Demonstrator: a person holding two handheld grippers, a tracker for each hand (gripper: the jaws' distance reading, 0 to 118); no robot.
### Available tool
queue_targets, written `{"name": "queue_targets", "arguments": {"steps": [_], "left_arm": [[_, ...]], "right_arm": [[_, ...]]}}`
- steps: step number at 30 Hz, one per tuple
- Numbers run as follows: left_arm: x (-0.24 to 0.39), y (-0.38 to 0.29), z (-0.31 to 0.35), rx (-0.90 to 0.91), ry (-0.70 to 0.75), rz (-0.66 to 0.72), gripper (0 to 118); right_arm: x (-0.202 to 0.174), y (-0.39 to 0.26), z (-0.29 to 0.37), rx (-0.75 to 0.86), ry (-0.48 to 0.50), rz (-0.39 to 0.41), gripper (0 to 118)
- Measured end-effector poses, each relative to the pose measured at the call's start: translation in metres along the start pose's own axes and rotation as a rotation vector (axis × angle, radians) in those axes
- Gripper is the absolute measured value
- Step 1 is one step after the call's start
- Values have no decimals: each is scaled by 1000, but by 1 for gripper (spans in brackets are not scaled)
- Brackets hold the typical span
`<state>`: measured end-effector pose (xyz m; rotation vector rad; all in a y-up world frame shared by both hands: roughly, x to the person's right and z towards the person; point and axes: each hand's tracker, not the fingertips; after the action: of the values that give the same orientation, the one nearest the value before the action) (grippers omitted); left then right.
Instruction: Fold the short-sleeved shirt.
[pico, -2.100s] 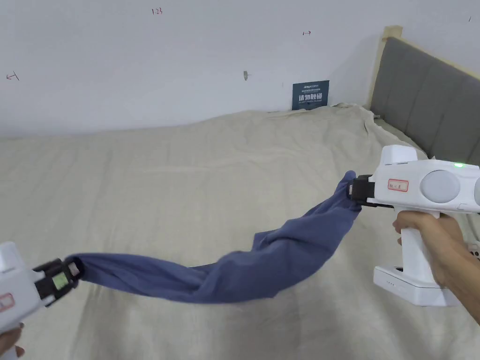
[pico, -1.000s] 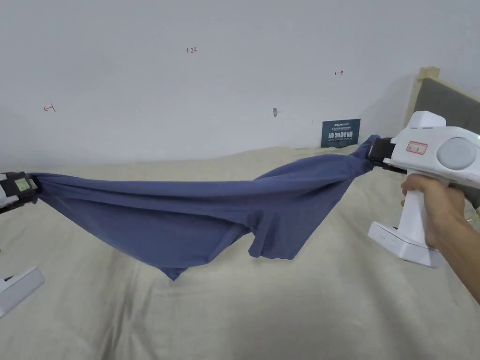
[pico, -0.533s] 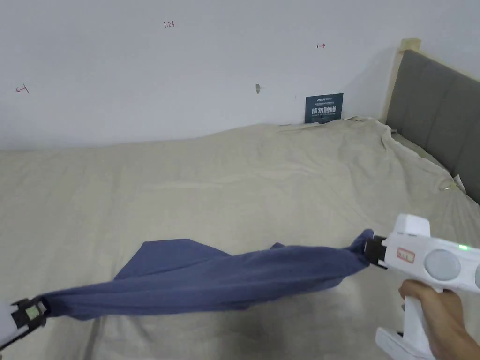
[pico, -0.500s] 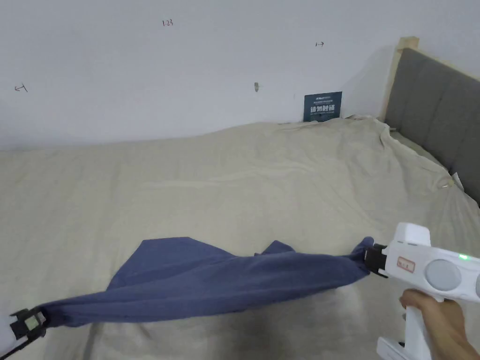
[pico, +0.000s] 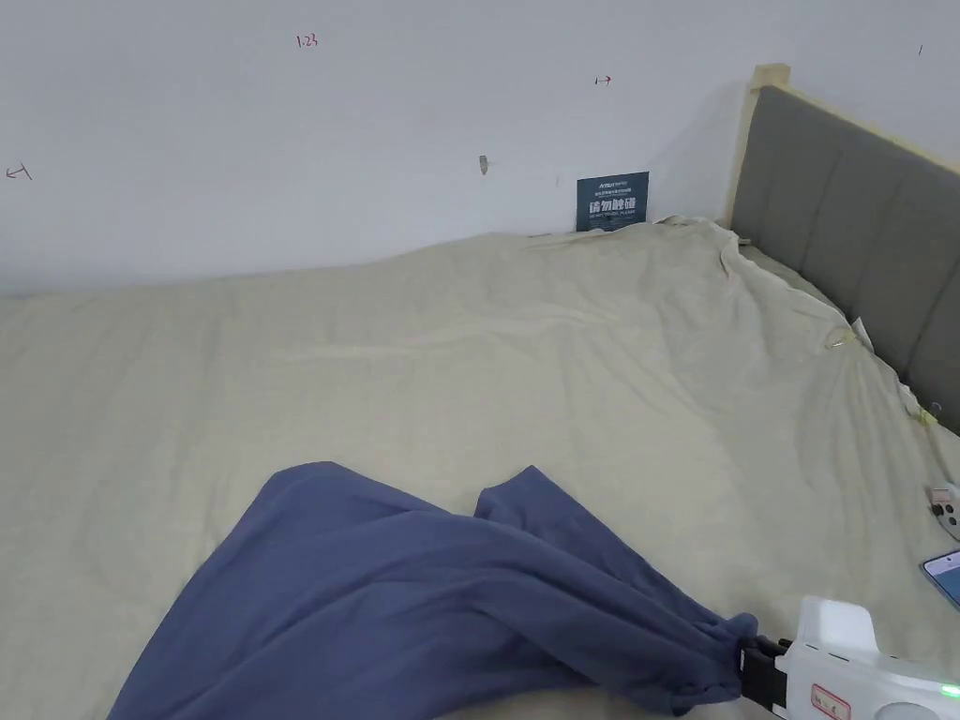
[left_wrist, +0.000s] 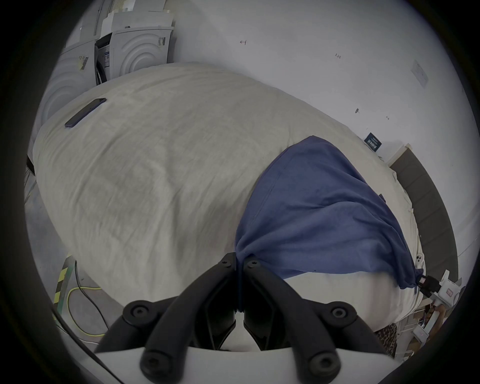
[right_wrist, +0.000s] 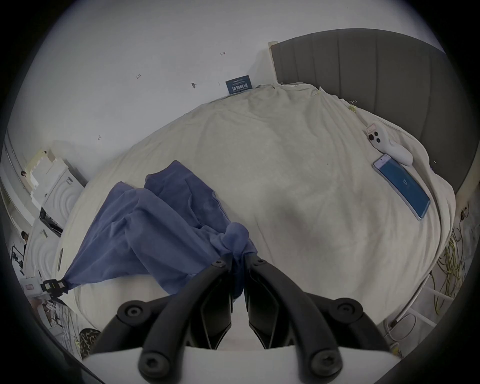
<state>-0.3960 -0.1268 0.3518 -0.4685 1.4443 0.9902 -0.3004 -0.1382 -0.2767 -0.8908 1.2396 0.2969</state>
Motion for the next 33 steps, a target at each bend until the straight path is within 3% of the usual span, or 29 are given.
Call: {"name": "queue_targets", "arguments": {"steps": [9, 21, 24, 28, 29, 33], "left_arm": [[-15, -15, 21, -15, 30, -23, 0], [-18, -26, -38, -147, 139, -80, 2], [-20, -20, -37, -144, 154, -72, 21], [-12, -9, -24, -124, 123, -86, 110], [-8, -3, -17, -85, 101, -91, 117], [25, 25, 24, 111, 31, -157, 118]], "right_arm": [[11, -31, 29, -33, -32, 11, 6], [3, -55, -11, -136, -152, 18, 7], [0, -49, -4, -134, -159, 20, 17], [-7, -34, 17, -75, -152, 27, 90], [-10, -25, 26, -44, -114, 17, 96], [-31, 14, 68, 116, -48, 50, 99]]}}
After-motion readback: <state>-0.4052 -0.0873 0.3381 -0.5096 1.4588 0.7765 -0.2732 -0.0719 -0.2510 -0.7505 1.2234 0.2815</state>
